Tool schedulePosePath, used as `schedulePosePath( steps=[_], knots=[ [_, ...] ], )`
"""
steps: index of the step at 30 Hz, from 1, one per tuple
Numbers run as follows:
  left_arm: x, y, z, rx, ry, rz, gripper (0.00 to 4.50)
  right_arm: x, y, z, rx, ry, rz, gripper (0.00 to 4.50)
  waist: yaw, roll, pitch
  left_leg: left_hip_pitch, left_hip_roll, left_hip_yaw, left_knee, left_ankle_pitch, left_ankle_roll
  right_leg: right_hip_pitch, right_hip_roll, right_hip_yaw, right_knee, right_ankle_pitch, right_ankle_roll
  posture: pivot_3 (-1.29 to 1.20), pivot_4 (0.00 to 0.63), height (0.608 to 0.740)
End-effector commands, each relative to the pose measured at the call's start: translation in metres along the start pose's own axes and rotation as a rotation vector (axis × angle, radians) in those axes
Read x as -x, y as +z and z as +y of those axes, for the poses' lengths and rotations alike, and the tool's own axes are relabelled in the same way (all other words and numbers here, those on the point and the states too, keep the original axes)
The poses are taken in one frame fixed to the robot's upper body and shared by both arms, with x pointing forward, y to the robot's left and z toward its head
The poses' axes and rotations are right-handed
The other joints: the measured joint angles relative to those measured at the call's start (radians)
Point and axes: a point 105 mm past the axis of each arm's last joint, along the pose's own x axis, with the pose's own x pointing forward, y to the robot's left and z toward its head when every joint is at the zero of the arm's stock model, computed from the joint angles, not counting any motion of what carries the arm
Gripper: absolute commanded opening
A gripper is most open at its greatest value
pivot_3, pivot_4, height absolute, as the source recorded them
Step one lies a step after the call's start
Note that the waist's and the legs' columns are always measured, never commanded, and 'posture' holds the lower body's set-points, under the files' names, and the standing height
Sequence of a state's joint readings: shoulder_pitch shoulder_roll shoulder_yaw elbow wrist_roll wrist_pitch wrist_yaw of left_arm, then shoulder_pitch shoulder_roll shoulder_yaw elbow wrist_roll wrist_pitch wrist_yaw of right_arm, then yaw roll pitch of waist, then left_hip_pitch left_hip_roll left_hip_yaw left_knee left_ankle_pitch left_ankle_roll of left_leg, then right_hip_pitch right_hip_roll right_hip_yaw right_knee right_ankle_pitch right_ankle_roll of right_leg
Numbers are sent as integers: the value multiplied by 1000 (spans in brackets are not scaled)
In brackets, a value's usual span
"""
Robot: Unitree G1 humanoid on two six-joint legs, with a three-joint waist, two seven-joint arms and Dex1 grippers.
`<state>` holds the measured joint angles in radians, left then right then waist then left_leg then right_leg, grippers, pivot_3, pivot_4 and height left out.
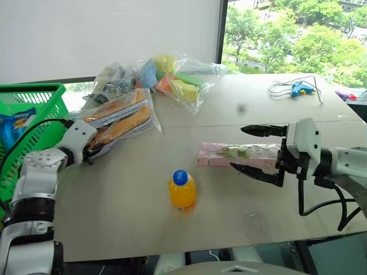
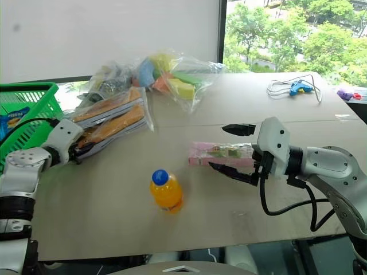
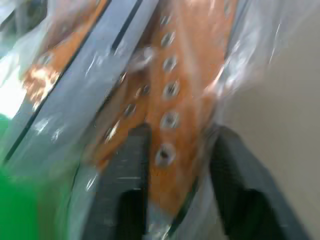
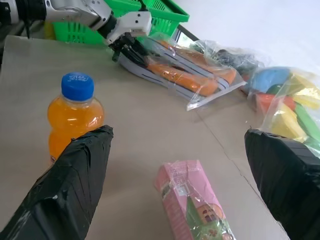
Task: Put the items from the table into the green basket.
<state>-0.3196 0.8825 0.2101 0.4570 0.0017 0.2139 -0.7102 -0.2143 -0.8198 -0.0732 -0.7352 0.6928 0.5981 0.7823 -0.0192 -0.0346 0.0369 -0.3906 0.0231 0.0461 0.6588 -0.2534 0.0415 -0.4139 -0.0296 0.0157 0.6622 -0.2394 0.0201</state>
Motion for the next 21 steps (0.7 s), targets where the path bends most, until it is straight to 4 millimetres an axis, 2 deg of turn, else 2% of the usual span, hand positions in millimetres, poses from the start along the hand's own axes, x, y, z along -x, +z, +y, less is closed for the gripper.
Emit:
schedulePosePath(
  steps=[1, 4, 5, 7, 8, 9, 12, 16, 19, 21],
  knots=[
    [18, 48, 3, 83, -21, -234, 3635, 1, 4, -1, 31, 2, -18, 4500, 13, 0, 0, 0, 0, 0, 0, 0, 0, 0, -1, -1, 0, 0, 0, 65, 0, 740],
    [52, 103, -41, 288, -321, -497, 3635, 4, 1, -1, 19, -5, -6, 4500, 35, -1, -1, -2, 0, 1, 0, 0, 0, 0, -6, -4, -1, 0, 0, 68, 1, 740],
    [61, 112, -51, 306, -380, -530, 3635, 5, 0, -1, 17, -7, -3, 4500, 38, -1, -1, -4, 0, 1, 1, 0, 0, 0, -8, -5, -1, 0, -1, 68, 1, 740],
    [82, 125, -85, 375, -557, -553, 3635, 10, -4, 0, 8, -20, 15, 4500, 37, -1, -1, -5, -1, 1, 1, 0, 0, 0, -9, -7, -1, 0, -1, 65, 4, 740],
    [89, 126, -98, 398, -627, -537, 4195, 12, -6, 0, 4, -26, 22, 4500, 37, 1, -2, -5, -1, 1, 1, 0, 0, 0, -10, -7, -2, 0, -1, 65, 4, 740],
    [98, 125, -112, 409, -705, -508, 4467, 14, -8, 0, -1, -32, 30, 4500, 35, 3, -2, -5, -1, 1, 1, -1, 1, 1, -10, -7, -2, -1, -1, 55, 8, 740],
    [115, 117, -132, 419, -834, -426, 4467, 21, -13, 4, -11, -44, 61, 4500, 32, 6, -1, -3, -1, 1, 1, 0, 1, 1, -8, -6, 0, -2, -2, 36, 13, 740],
    [135, 105, -145, 404, -965, -328, 4467, 30, -17, 7, -29, -60, 87, 4500, 31, 9, 1, 1, 0, 1, 1, 0, 0, 3, -2, -6, 1, -4, -5, 33, 15, 740],
    [137, 91, -162, 255, -1007, -267, 4467, 33, -21, 9, -34, -66, 103, 4500, 31, 13, 4, 9, 0, 3, 1, 0, 0, 9, 0, -3, 0, -7, -2, 25, 15, 740],
    [131, 88, -172, 196, -998, -282, 4467, 33, -21, 9, -35, -69, 103, 4500, 31, 15, 4, 10, 0, 4, 1, 0, 0, 10, -1, -1, -1, -7, -1, 16, 11, 740]
  ],
)
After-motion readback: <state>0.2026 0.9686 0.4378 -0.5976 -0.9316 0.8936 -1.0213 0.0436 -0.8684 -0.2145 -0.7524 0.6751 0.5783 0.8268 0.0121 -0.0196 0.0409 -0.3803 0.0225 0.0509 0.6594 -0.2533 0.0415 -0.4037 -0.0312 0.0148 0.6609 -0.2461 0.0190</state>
